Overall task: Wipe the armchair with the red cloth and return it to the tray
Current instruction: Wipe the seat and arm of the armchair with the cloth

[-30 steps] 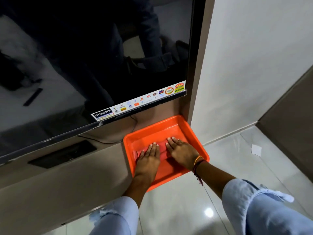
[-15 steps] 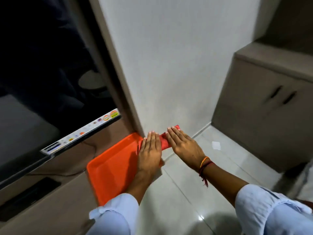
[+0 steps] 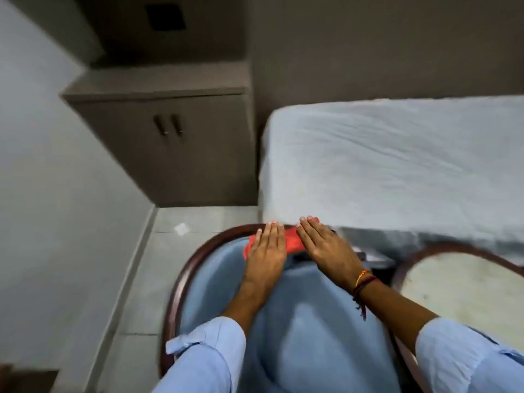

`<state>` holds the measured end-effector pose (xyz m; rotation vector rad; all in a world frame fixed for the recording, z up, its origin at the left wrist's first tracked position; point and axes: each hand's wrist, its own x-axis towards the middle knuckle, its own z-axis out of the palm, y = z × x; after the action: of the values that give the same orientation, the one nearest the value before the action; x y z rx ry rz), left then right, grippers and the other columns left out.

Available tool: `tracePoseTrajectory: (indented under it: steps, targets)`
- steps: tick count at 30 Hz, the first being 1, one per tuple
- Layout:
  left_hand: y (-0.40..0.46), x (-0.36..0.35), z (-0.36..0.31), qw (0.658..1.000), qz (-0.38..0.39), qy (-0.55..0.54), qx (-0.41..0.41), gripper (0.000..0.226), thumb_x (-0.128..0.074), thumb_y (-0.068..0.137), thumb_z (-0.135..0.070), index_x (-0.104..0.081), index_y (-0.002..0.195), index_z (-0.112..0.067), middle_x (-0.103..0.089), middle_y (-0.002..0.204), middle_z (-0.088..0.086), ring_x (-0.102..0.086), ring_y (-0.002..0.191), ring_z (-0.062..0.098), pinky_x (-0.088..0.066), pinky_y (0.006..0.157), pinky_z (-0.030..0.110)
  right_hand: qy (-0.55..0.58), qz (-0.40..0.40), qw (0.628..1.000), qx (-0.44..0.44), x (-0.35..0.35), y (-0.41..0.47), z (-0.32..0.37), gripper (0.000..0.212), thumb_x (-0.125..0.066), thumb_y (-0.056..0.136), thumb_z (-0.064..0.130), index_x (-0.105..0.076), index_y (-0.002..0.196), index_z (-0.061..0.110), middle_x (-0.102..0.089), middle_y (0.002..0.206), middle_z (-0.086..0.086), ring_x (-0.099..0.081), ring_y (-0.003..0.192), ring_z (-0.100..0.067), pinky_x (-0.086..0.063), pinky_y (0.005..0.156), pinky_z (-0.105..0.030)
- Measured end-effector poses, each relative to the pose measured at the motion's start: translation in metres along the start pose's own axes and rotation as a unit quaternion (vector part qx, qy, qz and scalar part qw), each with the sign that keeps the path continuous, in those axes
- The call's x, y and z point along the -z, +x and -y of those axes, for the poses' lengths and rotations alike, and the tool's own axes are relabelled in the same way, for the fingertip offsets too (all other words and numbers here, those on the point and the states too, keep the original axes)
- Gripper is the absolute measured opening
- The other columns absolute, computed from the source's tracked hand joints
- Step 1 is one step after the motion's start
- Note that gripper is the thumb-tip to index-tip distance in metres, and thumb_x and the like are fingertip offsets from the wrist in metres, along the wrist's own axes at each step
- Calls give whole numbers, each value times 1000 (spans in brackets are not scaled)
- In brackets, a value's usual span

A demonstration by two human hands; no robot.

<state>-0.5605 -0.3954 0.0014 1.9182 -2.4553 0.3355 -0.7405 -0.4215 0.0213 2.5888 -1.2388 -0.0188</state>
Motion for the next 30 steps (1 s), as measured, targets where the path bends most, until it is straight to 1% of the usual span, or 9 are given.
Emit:
tracePoseTrajectory:
  steps: [3, 6, 8, 12, 14, 18, 22, 26, 30]
  targets:
    - [22, -25, -114, 995, 44, -24, -83, 56, -48, 99, -7, -41, 154, 0, -44, 159, 18, -43, 148, 29, -37, 121, 43, 30, 58, 994, -85, -50, -101, -56, 56, -40, 84, -8, -66, 134, -8, -68, 137, -26, -68, 126, -40, -60, 103, -48]
    - [23, -65, -214, 979, 114, -75, -150, 57, -58, 94, -8, -48, 150, 1, -53, 153, 18, -51, 143, 30, -42, 118, 43, 84, 104, 975, -177, -104, -199, -85, 62, -76, 72, -10, -67, 133, -5, -71, 135, -25, -72, 121, -39, -64, 96, -46]
    - [18, -92, -261, 966, 148, -90, -194, 54, -68, 89, -11, -60, 141, -1, -64, 142, 17, -62, 132, 28, -48, 112, 40, 130, 138, 956, -224, -135, -252, -88, 72, -86, 68, -4, -65, 138, -1, -75, 128, -21, -76, 113, -37, -68, 81, -41]
    - [16, -157, -334, 943, 187, -85, -262, 50, -53, 99, -8, -47, 147, 5, -56, 147, 23, -53, 138, 36, -37, 119, 44, 162, 179, 928, -284, -191, -323, -83, 52, -46, 93, 19, -65, 138, 1, -78, 112, -20, -79, 89, -37, -64, 55, -39]
    - [20, -182, -360, 937, 189, -82, -284, 50, -46, 100, -4, -43, 149, 5, -52, 151, 25, -47, 142, 38, -32, 122, 46, 157, 196, 917, -308, -217, -341, -77, 52, -37, 96, 17, -64, 137, -1, -75, 124, -25, -79, 98, -40, -67, 64, -43]
    - [22, -229, -381, 926, 192, -85, -314, 58, -44, 103, -9, -31, 159, -2, -34, 165, 19, -26, 155, 36, -18, 128, 50, 148, 202, 901, -353, -271, -359, -47, 53, -70, 92, 13, -61, 141, -3, -66, 142, -25, -72, 120, -39, -67, 85, -43]
    - [9, -256, -366, 901, 231, -111, -349, 68, -42, 106, -13, -9, 165, -12, -7, 174, 7, 0, 160, 29, -5, 129, 51, 159, 237, 900, -328, -293, -365, -2, 60, -32, 99, 20, -47, 151, -5, -46, 159, -27, -51, 142, -48, -57, 106, -54]
    - [28, -244, -339, 884, 228, -106, -393, 85, -51, 96, -8, -3, 165, -13, -1, 174, 6, 1, 161, 25, -7, 129, 54, 186, 230, 890, -347, -307, -346, -5, 73, -41, 98, 43, -39, 156, -2, -40, 162, -29, -48, 142, -46, -48, 110, -57]
    - [80, -198, -283, 937, 92, -58, -333, 79, -49, 92, -17, -18, 164, -6, -17, 172, 13, -15, 159, 28, -16, 126, 58, 206, 194, 926, -251, -334, -321, -40, 76, -45, 101, 46, -21, 165, 14, -17, 175, -9, -20, 161, -32, -30, 125, -57]
